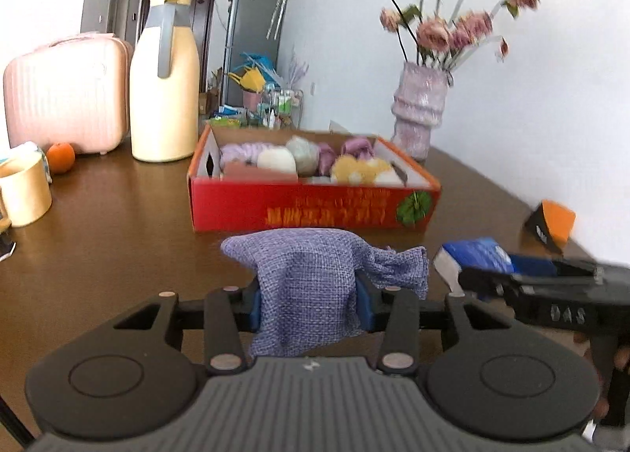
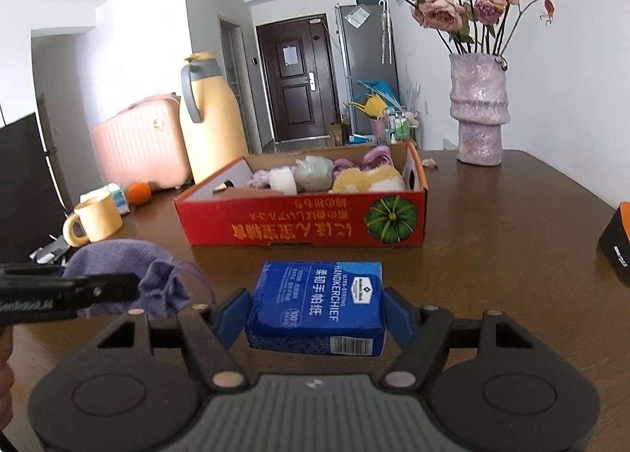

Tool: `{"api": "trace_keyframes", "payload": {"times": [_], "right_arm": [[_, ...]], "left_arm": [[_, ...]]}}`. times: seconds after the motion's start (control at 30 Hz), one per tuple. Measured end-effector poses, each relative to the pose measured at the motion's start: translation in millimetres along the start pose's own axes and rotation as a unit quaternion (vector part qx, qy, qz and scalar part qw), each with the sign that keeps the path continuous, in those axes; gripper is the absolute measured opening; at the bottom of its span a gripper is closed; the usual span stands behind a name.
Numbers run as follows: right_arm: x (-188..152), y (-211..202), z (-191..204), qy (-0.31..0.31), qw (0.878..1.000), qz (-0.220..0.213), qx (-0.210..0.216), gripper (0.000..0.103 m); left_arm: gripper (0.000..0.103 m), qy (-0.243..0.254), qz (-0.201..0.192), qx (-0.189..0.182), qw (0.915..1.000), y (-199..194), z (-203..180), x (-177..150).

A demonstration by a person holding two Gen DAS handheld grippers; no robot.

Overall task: Organize soft objects
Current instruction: 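Grasp the blue tissue packet with the right gripper while the left holds the pouch, then lower the pouch and tissue packet into the box and open both grippers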

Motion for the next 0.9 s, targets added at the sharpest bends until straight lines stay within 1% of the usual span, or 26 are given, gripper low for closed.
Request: {"api": "trace_keyframes", "payload": {"times": [0.1,0.17,0.23,0.27,0.3,0.37,0.47,0.53,0.57,0.6,0.63,0.67,0.7,0.77,0.83,0.9], "right_arm": [[18,5,2,-0.002,1.000,-0.011,0.014,0.072],[38,15,3,-0.013,1.000,-0.021,0.013,0.072],[68,35,2,-0.026,0.999,-0.024,0.018,0.072],[79,45,2,-0.031,0.999,-0.021,0.019,0.072],[95,62,1,-0.039,0.999,-0.014,0.022,0.072],[117,95,2,-0.053,0.998,0.008,0.021,0.072],[144,151,2,-0.069,0.996,0.050,0.016,0.072],[158,186,2,-0.077,0.994,0.073,0.006,0.072],[162,205,4,-0.093,0.991,0.092,0.001,0.072],[166,220,5,-0.103,0.989,0.103,-0.006,0.073],[169,232,6,-0.113,0.987,0.109,-0.014,0.073],[172,241,8,-0.126,0.986,0.112,-0.018,0.073],[177,247,10,-0.138,0.984,0.110,-0.021,0.074],[185,247,10,-0.150,0.983,0.101,-0.032,0.083],[193,242,10,-0.148,0.985,0.085,-0.026,0.085],[201,235,7,-0.130,0.989,0.075,-0.014,0.085]], "left_arm": [[0.044,-0.007,-0.018,-0.002,0.9998,10,10,33],[0.044,-0.004,-0.031,0.012,0.9994,23,20,63],[0.044,-0.014,-0.040,0.024,0.9988,41,34,97],[0.044,-0.016,-0.040,0.029,0.9987,52,40,112],[0.044,-0.020,-0.041,0.042,0.9981,65,48,129],[0.044,-0.037,-0.023,0.062,0.9971,97,64,154],[0.046,-0.072,0.009,0.057,0.9958,147,75,183],[0.056,-0.073,0.023,0.062,0.9951,175,76,191],[0.064,-0.080,0.025,0.071,0.9939,191,78,195],[0.065,-0.085,0.027,0.079,0.9929,203,80,195],[0.065,-0.084,0.040,0.086,0.9920,217,81,194],[0.067,-0.075,0.054,0.086,0.9921,227,82,192],[0.072,-0.060,0.065,0.079,0.9929,233,79,191],[0.079,-0.047,0.057,0.070,0.9948,232,79,192],[0.080,-0.040,0.043,0.070,0.9958,225,81,197],[0.081,-0.035,0.035,0.073,0.9961,215,84,204]]}}
Point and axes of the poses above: each gripper's, at about its wrist camera, not at the fingertips, and y roughly the way its jaws point, z to its left, x to its top, the point moved 10 cm from there along y, roughly the way its jaws point, and after that the axes turned 5 degrees about z, right-handed, at the moved point
